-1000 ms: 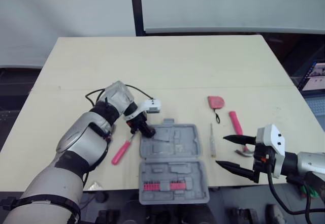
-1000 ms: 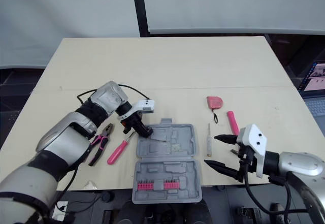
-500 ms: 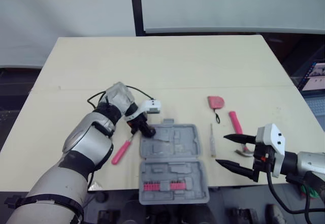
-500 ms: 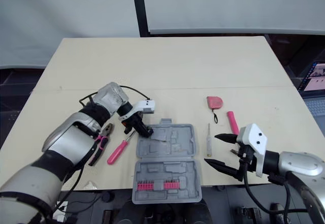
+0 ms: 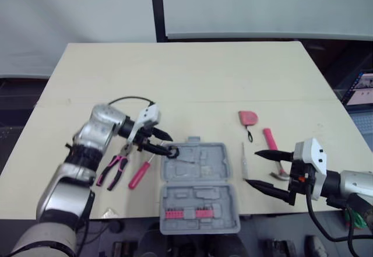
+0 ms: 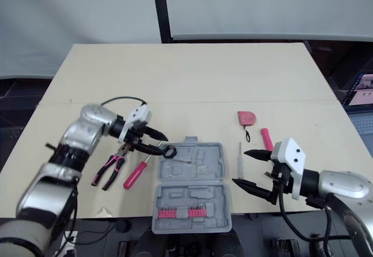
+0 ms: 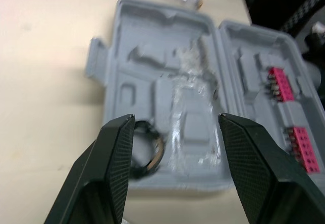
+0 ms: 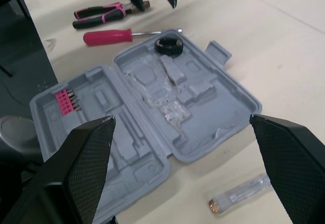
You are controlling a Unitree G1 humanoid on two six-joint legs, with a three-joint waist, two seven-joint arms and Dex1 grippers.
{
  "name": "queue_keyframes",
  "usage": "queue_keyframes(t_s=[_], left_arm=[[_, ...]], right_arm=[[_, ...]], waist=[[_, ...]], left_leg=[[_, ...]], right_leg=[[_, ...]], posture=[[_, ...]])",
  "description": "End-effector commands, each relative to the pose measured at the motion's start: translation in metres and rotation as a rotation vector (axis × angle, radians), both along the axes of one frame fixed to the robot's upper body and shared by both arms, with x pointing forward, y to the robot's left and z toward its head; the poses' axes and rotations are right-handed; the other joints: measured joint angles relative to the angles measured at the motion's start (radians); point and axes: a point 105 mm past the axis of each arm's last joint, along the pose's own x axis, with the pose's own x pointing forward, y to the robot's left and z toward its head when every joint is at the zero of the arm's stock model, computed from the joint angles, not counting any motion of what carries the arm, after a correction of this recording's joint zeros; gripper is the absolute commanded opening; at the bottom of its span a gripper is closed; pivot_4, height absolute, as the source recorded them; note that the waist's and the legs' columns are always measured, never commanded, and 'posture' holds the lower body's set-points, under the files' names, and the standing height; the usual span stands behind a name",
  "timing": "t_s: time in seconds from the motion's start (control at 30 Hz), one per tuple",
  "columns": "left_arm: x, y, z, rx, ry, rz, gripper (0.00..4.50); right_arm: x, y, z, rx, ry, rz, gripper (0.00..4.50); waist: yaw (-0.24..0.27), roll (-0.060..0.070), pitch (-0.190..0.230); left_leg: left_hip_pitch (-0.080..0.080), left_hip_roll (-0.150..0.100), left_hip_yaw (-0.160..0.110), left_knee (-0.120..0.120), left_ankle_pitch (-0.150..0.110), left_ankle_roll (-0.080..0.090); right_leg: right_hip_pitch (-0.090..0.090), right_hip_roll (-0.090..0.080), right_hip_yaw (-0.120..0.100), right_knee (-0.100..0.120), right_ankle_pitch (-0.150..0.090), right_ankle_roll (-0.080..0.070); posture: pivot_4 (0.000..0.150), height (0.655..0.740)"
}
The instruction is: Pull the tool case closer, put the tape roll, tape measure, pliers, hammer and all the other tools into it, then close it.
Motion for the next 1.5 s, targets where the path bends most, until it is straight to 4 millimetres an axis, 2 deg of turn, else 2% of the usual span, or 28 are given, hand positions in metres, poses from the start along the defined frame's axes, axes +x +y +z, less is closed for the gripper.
queue_keyframes(t_s=[0.03, 0.17, 0.3, 0.5, 0.67, 0.77, 0.9, 1.03, 1.17, 1.5], left_arm=[[0.011, 0.005, 0.010, -0.125, -0.135, 0.067, 2.07], [0.009, 0.003, -0.017, -0.085, -0.109, 0.110, 0.10], [0.006, -0.012, -0.017, -0.137, -0.087, 0.101, 0.10], [0.007, -0.021, -0.029, -0.119, -0.083, 0.113, 0.10], [0.011, -0.025, -0.023, -0.150, -0.075, 0.120, 0.10], [0.013, -0.027, -0.012, -0.188, -0.061, 0.115, 0.94], [0.013, -0.026, -0.013, -0.155, -0.063, 0.112, 2.94], [0.013, -0.025, -0.019, -0.152, -0.065, 0.117, 2.94], [0.013, -0.025, -0.022, -0.126, -0.068, 0.116, 1.56], [0.007, -0.025, -0.026, -0.129, -0.076, 0.098, 1.56]], right_arm=[[0.000, 0.005, 0.005, 0.019, -0.014, 0.019, 4.50], [-0.002, 0.004, 0.005, 0.015, 0.000, 0.031, 4.50], [-0.001, 0.004, 0.006, 0.020, 0.005, 0.032, 4.50], [0.000, 0.005, 0.005, 0.025, 0.009, 0.034, 4.50], [0.000, 0.006, 0.004, 0.030, 0.012, 0.035, 4.50], [0.000, 0.006, 0.003, 0.033, 0.014, 0.033, 4.50], [0.000, 0.006, 0.002, 0.038, 0.019, 0.029, 4.50], [0.001, 0.006, 0.001, 0.042, 0.020, 0.027, 4.50], [0.001, 0.006, 0.001, 0.043, 0.021, 0.028, 4.50], [0.001, 0.005, 0.001, 0.038, 0.020, 0.025, 4.50]], waist=[[0.004, 0.000, 0.000], [0.009, 0.000, 0.000], [0.008, 0.000, 0.000], [0.005, 0.000, 0.000], [0.004, 0.000, 0.000], [0.002, 0.000, 0.000], [0.001, 0.000, 0.000], [0.001, 0.000, 0.000], [0.001, 0.000, 0.000], [0.001, 0.000, 0.000]], left_leg=[[-0.001, 0.000, -0.001, 0.001, 0.000, 0.000], [-0.001, 0.000, 0.000, 0.001, -0.001, 0.001], [-0.001, 0.000, 0.001, 0.000, -0.002, 0.001], [0.000, 0.000, 0.000, 0.000, -0.001, 0.000], [-0.001, 0.000, 0.000, 0.000, -0.001, 0.000], [-0.001, 0.000, 0.000, 0.000, -0.001, 0.000], [-0.001, 0.000, 0.000, 0.000, -0.001, 0.000], [-0.001, 0.000, 0.000, 0.000, -0.001, 0.000], [-0.001, 0.000, 0.000, 0.000, -0.001, 0.000], [-0.001, 0.000, 0.000, -0.001, -0.001, 0.000]], right_leg=[[0.000, 0.000, -0.001, 0.000, 0.000, 0.000], [0.000, 0.000, -0.001, -0.001, 0.001, 0.001], [0.000, 0.001, -0.001, -0.001, 0.001, 0.001], [0.000, 0.001, -0.001, -0.001, 0.001, 0.001], [0.000, 0.001, -0.001, -0.001, 0.001, 0.001], [0.000, 0.001, -0.001, -0.001, 0.001, 0.001], [0.000, 0.001, -0.001, -0.001, 0.001, 0.001], [0.000, 0.001, -0.001, -0.001, 0.001, 0.001], [0.000, 0.001, -0.001, -0.002, 0.001, 0.001], [0.000, 0.001, -0.001, -0.002, 0.001, 0.001]], posture=[[0.150, 0.7278], [0.150, 0.7278], [0.150, 0.7278], [0.150, 0.7278], [0.150, 0.7278], [0.150, 0.7278], [0.150, 0.7278], [0.150, 0.7278], [0.150, 0.7278], [0.150, 0.7278]])
